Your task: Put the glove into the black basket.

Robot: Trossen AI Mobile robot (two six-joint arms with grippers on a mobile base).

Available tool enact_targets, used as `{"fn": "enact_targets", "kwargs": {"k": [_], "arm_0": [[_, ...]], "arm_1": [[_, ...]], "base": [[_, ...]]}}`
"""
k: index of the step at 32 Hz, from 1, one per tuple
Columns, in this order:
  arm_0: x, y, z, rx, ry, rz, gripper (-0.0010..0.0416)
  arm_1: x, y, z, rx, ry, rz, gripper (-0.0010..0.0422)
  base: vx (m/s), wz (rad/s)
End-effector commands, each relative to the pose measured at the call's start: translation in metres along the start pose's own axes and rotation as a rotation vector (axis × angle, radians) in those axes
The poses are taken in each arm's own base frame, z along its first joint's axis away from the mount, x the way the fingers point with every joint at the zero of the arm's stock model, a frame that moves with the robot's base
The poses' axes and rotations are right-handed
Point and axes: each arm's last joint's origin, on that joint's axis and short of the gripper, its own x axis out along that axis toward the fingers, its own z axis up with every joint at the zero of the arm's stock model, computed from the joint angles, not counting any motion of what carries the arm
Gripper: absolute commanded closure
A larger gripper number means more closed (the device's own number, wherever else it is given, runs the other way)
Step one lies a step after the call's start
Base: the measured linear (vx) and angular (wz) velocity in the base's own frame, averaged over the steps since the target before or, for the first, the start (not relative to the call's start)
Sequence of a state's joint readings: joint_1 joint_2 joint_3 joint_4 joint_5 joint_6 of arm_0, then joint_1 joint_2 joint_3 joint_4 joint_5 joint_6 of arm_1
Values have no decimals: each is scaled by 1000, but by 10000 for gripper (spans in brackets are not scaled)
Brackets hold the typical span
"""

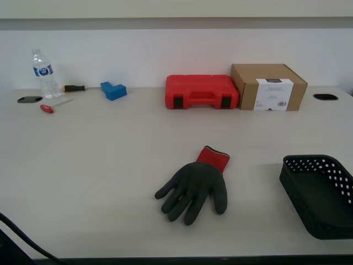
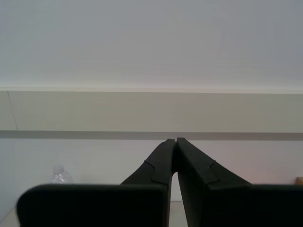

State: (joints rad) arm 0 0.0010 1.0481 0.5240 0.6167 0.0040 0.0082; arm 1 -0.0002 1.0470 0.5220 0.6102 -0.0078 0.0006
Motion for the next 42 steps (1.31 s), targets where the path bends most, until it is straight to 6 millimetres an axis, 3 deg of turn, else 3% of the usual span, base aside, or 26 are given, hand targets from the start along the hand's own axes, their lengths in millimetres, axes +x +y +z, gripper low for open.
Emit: {"fn": "enact_targets", "kwargs": {"k": [1, 11, 26, 34, 42], "arm_0": [[0, 1, 0, 21, -3, 14, 405], [-2, 6, -17, 263, 203, 167, 405], [-14, 28, -44, 268, 598, 249, 405], [-8, 49, -46, 184, 797, 311, 405], [13, 93, -86, 126, 1007, 401, 405]], "arm_1": [[0, 0, 1, 0, -6, 3, 412], [0, 0, 1, 0, -6, 3, 412], [0, 0, 1, 0, -6, 3, 412], [0, 0, 1, 0, -6, 3, 412], [0, 0, 1, 0, -6, 3, 412]], "base": [[0, 0], [0, 0], [0, 0], [0, 0], [0, 0]]}}
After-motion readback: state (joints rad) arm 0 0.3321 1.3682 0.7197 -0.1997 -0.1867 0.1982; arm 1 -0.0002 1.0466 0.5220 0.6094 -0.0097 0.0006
